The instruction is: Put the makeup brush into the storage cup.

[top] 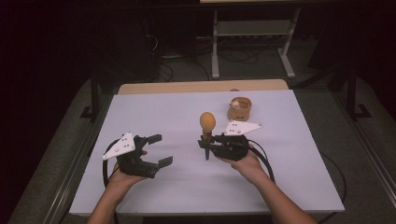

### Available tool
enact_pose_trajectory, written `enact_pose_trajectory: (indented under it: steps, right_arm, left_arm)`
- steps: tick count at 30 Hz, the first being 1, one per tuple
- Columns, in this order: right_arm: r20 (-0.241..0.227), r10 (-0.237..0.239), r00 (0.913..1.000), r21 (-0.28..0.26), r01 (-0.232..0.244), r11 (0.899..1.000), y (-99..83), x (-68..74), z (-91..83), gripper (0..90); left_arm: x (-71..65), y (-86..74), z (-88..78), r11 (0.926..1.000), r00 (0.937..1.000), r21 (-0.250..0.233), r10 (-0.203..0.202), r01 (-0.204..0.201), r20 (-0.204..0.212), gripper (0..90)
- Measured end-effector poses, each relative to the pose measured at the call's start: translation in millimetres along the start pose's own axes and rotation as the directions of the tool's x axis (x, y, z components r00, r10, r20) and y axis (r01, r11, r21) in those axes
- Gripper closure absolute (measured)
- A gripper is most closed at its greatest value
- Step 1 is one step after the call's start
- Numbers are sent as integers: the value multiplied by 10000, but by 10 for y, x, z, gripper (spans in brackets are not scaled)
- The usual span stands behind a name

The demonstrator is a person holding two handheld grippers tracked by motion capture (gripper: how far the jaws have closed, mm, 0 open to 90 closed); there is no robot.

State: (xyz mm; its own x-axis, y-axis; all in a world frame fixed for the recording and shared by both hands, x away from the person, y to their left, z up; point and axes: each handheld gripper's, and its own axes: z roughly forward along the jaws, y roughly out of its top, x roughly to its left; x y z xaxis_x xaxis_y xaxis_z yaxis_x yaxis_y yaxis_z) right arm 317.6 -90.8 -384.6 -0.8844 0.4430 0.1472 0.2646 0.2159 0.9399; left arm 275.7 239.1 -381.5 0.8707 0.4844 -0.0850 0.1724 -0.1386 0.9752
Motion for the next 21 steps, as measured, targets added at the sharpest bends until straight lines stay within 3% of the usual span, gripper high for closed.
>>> enact_pose_trajectory:
  steps: [21]
  right_arm:
    - [806,146,9966,-122,-137,9998,45,-257,-131,730]
  left_arm:
    - [-46,-325,-201,9996,9975,14,-277,279,-644,115]
